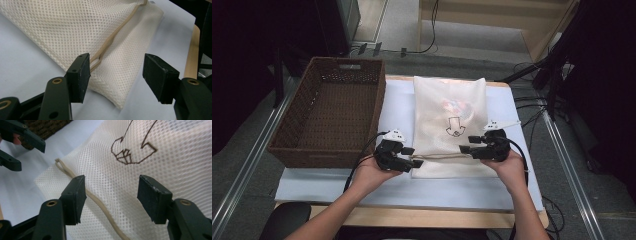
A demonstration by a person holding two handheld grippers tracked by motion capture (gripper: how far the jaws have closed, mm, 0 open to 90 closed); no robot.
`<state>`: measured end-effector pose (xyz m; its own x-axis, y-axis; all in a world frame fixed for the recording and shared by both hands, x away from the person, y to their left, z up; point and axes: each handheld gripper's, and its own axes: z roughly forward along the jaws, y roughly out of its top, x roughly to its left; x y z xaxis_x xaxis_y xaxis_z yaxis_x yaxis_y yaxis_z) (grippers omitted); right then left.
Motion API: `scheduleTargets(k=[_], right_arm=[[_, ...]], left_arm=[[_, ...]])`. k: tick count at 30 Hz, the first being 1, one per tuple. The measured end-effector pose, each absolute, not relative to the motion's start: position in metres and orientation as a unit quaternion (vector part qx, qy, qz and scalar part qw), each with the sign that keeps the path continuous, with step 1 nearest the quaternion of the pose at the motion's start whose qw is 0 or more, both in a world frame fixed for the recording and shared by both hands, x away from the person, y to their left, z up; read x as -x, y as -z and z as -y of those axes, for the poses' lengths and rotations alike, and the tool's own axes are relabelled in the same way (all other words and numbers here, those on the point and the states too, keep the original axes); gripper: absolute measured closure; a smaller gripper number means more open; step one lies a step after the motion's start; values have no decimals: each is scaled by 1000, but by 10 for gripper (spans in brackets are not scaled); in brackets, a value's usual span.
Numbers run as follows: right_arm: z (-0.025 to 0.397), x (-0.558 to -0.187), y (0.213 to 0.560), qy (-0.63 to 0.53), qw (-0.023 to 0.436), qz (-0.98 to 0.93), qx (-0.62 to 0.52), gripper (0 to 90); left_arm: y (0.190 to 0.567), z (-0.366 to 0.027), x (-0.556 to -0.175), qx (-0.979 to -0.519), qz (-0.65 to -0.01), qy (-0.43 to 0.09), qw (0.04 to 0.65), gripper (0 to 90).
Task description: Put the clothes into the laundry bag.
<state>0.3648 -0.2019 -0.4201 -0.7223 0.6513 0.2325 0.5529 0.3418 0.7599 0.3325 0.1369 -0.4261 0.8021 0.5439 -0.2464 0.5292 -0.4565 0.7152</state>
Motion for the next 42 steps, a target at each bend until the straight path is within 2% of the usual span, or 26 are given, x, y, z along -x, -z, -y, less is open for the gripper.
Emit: scheduleTargets(k=[12,26,42], right_arm=[[230,-368,417,-441,105,-795,-402,350],[260,-374,425,-431,125,-775,-445,335],[263,-376,431,-420,129,-774,-456,330]], left_arm=[[427,-137,-333,-855,-307,-26,418,384],[428,-136,-335,-852,-307,-27,424,375],[430,-134,-336,-854,-309,-23,419,367]])
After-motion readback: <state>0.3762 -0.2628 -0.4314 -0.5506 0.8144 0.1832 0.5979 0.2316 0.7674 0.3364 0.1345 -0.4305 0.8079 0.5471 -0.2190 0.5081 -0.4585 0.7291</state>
